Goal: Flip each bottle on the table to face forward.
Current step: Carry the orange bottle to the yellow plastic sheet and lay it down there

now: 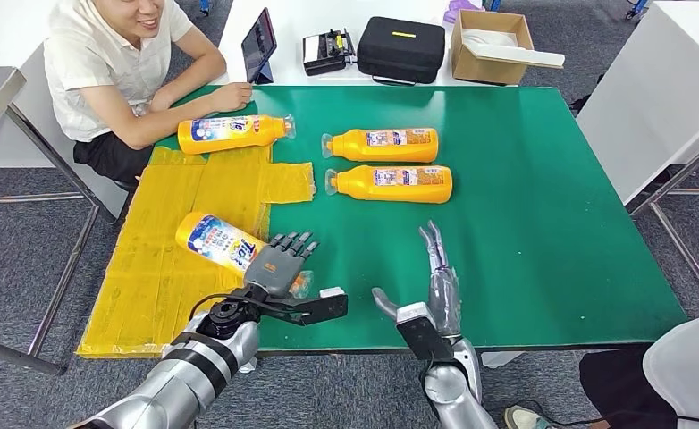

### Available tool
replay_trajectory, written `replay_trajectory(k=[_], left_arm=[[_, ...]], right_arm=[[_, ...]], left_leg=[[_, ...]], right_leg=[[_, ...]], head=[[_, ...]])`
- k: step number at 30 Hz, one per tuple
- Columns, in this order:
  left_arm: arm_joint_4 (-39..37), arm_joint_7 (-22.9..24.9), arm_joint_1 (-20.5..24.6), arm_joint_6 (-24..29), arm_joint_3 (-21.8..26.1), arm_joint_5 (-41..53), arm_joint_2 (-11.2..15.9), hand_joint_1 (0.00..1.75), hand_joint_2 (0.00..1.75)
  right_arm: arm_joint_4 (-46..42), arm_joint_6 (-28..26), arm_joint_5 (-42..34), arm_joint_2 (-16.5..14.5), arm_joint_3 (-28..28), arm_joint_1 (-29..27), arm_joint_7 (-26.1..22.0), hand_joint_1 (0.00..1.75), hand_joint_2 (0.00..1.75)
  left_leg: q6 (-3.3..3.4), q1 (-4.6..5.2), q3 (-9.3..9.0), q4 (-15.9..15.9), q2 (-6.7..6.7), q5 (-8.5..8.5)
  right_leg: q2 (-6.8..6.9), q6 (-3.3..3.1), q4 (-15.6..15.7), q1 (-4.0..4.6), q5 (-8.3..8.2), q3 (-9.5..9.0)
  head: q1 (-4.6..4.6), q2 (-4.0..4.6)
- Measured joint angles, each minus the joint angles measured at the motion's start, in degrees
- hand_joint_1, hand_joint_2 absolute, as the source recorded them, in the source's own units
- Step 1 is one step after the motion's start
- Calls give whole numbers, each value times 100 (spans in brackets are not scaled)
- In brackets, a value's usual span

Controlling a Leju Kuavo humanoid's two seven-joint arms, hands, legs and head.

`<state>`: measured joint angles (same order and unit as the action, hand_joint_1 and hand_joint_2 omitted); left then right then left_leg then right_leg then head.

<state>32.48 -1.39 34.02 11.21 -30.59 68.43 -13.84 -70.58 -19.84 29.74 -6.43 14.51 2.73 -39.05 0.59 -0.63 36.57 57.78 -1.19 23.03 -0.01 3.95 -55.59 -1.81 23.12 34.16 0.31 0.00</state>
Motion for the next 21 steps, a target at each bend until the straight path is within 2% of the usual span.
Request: replay_trajectory(k=[8,21], left_arm=[[70,-211,-15,68,-80,-232,1,0,175],[1023,-589,-360,-1,-367,-791,135,0,175]], right_arm=[[58,-87,-26,0,0,6,-56,0,175],[111,-223,-25,1,0,-5,-79,0,175]], left_leg=[[0,0,1,0,0,0],[0,0,1,0,0,0]], right_leg=[[0,0,0,0,0,0],[0,0,0,0,0,0]], head=[[0,0],[0,0]])
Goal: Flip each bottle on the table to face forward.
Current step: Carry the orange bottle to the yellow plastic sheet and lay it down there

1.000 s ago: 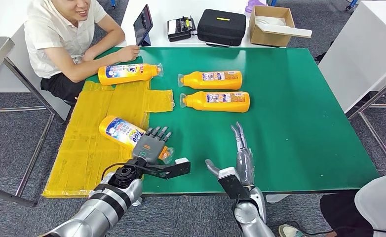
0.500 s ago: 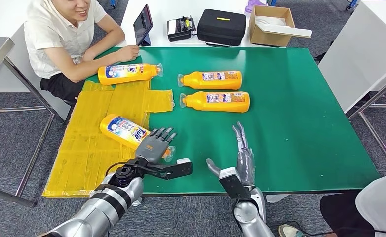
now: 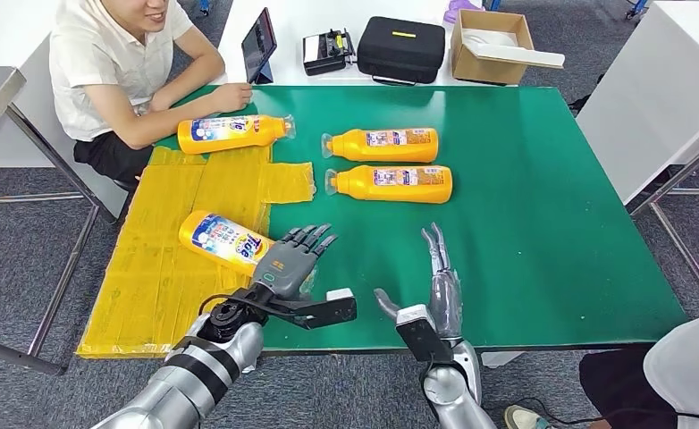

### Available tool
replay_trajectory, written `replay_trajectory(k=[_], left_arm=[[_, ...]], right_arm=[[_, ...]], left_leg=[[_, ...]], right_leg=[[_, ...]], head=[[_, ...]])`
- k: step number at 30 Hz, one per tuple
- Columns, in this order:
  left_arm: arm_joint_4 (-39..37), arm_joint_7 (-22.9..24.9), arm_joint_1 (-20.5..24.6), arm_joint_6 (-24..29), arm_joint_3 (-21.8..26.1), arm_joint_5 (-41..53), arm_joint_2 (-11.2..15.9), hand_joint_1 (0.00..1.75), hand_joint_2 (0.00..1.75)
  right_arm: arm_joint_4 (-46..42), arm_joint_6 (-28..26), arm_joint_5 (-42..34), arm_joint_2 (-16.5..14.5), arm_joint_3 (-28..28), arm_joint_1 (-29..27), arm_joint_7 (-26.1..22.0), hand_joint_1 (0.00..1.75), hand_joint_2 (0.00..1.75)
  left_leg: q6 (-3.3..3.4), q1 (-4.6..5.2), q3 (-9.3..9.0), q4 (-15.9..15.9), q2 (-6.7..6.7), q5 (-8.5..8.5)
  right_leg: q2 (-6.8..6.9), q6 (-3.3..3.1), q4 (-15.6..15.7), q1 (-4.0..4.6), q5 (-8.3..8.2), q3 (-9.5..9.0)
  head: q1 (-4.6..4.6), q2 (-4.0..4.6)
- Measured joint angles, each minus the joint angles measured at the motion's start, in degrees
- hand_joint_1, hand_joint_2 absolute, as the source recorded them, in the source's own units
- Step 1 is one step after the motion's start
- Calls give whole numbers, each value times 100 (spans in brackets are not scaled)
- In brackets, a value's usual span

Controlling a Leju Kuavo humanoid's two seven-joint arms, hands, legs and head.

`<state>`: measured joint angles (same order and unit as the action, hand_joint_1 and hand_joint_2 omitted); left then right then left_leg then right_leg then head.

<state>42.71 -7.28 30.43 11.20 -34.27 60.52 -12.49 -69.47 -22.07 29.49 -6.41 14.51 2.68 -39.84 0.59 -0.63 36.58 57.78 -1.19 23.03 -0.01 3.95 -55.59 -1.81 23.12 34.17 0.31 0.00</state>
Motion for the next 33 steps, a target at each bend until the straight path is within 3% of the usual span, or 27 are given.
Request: replay_trajectory(k=[12,20,25,29,33], left_arm=[[1435,-416,-746,175,-145,-970,246,0,175],[2055,-1075,-1209,190,-156,-2061,385,0,175],[2289,-1233,-1392,213,-150,-2359,426,0,175],[2603,-1534,-1685,249,-75,-3285,427,0,175],[3076,-1625,-2078,269,44,-4073,426,0,175]], right_arm=[[-5,-72,-139,24,0,-170,-5,0,175],[-265,1059,-1294,7,-48,-306,14,0,175],[-477,1327,-1597,-11,-108,-371,53,0,175],[-821,1771,-2331,-73,-199,-546,210,0,0],[-1354,1740,-2574,-157,-236,-797,529,0,0]], left_leg=[[0,0,1,0,0,2],[0,0,2,0,0,1],[0,0,2,0,0,2],[0,0,2,0,1,2],[-3,0,2,-1,1,7]], right_leg=[[0,0,1,0,1,3],[0,0,1,0,1,3],[0,-1,1,0,2,3],[0,-1,1,0,2,3],[0,-2,1,0,4,6]], head=[[0,0],[0,0],[0,0],[0,0],[0,0]])
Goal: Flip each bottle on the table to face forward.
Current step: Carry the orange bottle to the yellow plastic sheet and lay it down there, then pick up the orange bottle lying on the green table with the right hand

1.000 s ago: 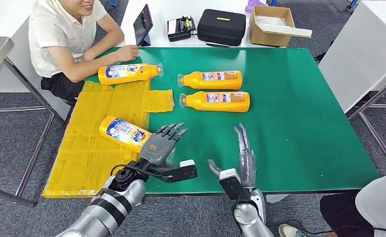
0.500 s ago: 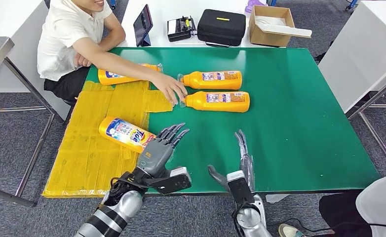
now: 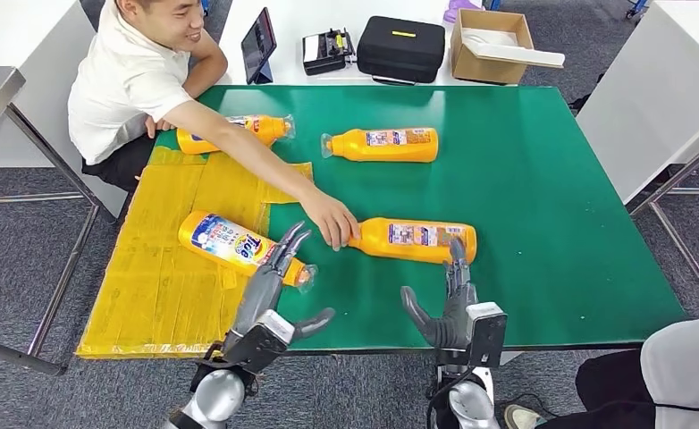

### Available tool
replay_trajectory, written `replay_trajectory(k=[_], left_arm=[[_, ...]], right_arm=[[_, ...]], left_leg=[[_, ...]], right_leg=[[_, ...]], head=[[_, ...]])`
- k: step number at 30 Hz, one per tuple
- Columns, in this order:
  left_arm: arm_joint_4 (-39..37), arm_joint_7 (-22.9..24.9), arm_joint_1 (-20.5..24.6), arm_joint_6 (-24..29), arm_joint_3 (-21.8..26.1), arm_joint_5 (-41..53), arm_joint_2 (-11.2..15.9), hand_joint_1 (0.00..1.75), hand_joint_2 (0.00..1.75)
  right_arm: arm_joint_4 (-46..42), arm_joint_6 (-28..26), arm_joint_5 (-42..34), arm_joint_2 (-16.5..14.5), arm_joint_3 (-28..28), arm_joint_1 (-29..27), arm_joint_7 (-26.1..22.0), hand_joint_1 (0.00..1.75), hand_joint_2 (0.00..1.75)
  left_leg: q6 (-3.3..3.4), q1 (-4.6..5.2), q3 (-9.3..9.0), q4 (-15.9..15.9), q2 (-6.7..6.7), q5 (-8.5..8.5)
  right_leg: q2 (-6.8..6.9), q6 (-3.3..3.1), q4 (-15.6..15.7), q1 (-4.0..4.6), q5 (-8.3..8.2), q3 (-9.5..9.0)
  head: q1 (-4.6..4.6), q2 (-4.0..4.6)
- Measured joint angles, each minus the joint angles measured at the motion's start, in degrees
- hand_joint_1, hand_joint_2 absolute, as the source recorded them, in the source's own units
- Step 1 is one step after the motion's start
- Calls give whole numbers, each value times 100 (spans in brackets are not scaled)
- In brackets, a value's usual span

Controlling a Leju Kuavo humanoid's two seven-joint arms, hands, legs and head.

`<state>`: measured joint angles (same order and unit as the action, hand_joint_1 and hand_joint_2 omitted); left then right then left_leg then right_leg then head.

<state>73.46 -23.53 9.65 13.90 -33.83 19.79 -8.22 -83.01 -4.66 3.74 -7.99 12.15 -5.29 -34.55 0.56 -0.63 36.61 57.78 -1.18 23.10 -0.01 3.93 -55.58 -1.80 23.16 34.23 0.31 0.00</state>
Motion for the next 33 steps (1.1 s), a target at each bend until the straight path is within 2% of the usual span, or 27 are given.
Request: replay_trajectory(k=[9,13,17,20,22,23,26,27,30,33], left_arm=[[423,-5,-246,5,85,-125,11,0,175],[461,-7,-257,7,101,-167,11,0,175],[529,-20,-325,8,157,-634,-10,0,175],[637,-8,-426,-9,223,-1072,-23,0,175],[729,3,-524,58,270,-1279,-23,0,175],[782,-1,-596,130,300,-1354,-24,0,131],[934,-58,-870,406,424,-1593,-54,0,131],[958,-122,-942,497,464,-1683,-81,0,175],[963,-424,-1036,699,530,-1855,-159,0,175],[944,-516,-1037,388,547,-2263,-195,0,175]], right_arm=[[-445,-56,-16,-51,-4,-161,107,0,0],[-494,-97,-3,-53,-4,-172,109,0,175],[-522,-637,371,-93,8,-184,48,0,175],[-557,-1645,1254,-117,93,-198,-136,0,175],[-559,-2385,1920,-108,199,-199,-90,0,175],[-550,-2642,2185,-85,251,-202,38,0,175],[-467,-2991,3141,73,374,-234,552,0,175],[-427,-3021,3541,147,400,-244,695,0,175],[-325,-3046,4236,410,487,-200,1036,0,175],[-223,-3036,4428,654,537,-52,1250,0,175]], left_leg=[[0,0,-1,-1,0,-1],[0,0,-2,-1,0,-2],[0,0,-1,-1,0,-1],[-1,-1,-1,-1,1,0],[-1,-1,-1,-1,2,1],[-1,-1,-1,-1,2,2],[-1,0,-1,-2,1,2],[0,0,0,-1,0,2],[1,1,1,-1,-3,1],[1,3,-1,-1,0,1]], right_leg=[[0,0,1,0,-1,-2],[0,1,0,0,-1,-3],[0,1,0,0,-1,-2],[-1,0,0,1,0,-1],[-1,-1,0,1,1,-1],[-1,-1,0,1,1,0],[-1,-2,1,0,2,3],[-1,-2,2,-1,2,2],[0,0,2,-2,1,0],[-1,1,2,-3,-2,-1]], head=[[0,0],[0,0],[0,0],[0,0],[0,0],[0,0],[0,0],[0,0],[0,0],[0,0]])
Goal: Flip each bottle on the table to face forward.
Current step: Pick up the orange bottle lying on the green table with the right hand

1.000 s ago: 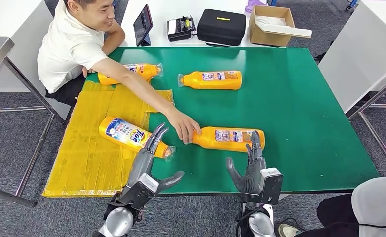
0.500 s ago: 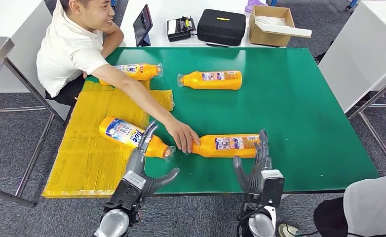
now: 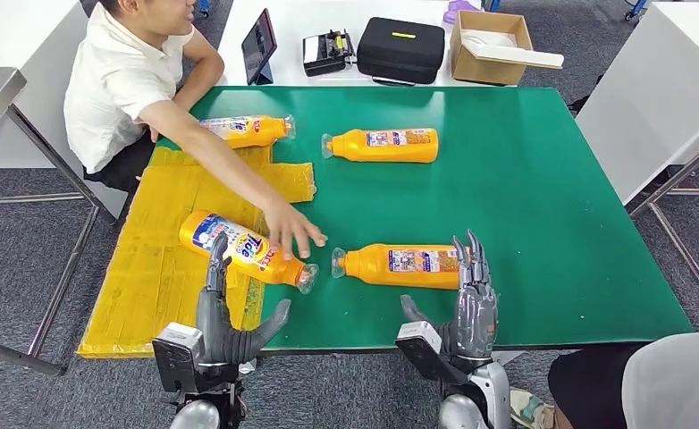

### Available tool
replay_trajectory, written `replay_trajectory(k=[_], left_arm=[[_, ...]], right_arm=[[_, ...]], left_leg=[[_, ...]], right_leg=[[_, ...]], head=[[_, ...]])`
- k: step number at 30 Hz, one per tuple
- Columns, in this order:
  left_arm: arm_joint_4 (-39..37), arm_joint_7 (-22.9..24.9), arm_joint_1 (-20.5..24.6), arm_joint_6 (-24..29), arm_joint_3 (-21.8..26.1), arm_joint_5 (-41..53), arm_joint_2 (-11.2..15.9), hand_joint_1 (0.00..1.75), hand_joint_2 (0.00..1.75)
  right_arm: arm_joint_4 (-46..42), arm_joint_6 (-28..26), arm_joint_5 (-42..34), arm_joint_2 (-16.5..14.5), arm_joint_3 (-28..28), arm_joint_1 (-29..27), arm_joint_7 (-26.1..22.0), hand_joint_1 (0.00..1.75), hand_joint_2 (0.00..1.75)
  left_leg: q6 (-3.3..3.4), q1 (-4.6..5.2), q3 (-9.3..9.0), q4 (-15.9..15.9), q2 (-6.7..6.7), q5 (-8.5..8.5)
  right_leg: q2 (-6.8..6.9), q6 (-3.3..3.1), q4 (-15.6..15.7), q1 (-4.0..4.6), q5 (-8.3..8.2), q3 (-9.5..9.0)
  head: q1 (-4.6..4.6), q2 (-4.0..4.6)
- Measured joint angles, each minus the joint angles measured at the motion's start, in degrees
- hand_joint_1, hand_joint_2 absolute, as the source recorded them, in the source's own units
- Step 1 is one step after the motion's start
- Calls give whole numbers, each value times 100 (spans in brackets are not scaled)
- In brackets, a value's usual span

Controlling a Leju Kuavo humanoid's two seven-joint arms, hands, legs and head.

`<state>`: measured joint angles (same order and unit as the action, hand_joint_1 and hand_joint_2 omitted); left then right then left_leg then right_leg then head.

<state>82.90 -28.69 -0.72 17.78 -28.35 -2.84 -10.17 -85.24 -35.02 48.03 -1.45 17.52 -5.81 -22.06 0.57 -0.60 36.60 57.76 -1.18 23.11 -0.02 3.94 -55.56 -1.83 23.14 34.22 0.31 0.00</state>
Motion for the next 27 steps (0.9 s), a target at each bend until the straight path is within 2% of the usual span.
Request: replay_trajectory(k=[3,7,14,18,27], left_arm=[[-16,-57,-1,-357,20,-313,-18,0,175],[-62,-158,-7,-548,34,-388,-42,0,175],[-248,8,-6,-460,-27,-370,-132,0,175],[-380,23,-2,-395,-75,-370,-172,0,175],[-497,-27,26,-136,-181,-232,-192,0,175]], right_arm=[[104,27,333,226,19,133,219,0,175],[163,54,778,494,19,162,546,0,175],[309,202,1272,925,24,159,1130,0,175],[521,240,1340,1119,25,220,1215,0,175],[955,596,1130,1311,7,500,1218,0,175]], left_leg=[[1,0,-3,1,0,-2],[1,-1,-2,1,-1,-2],[2,0,1,1,0,2],[3,1,1,1,0,2],[2,0,0,1,1,1]], right_leg=[[0,0,0,0,-1,-1],[1,1,0,1,-1,-2],[1,1,0,0,1,0],[0,1,1,0,1,0],[0,1,0,1,0,0]], head=[[0,0],[0,0],[1,0],[0,0],[0,0]])
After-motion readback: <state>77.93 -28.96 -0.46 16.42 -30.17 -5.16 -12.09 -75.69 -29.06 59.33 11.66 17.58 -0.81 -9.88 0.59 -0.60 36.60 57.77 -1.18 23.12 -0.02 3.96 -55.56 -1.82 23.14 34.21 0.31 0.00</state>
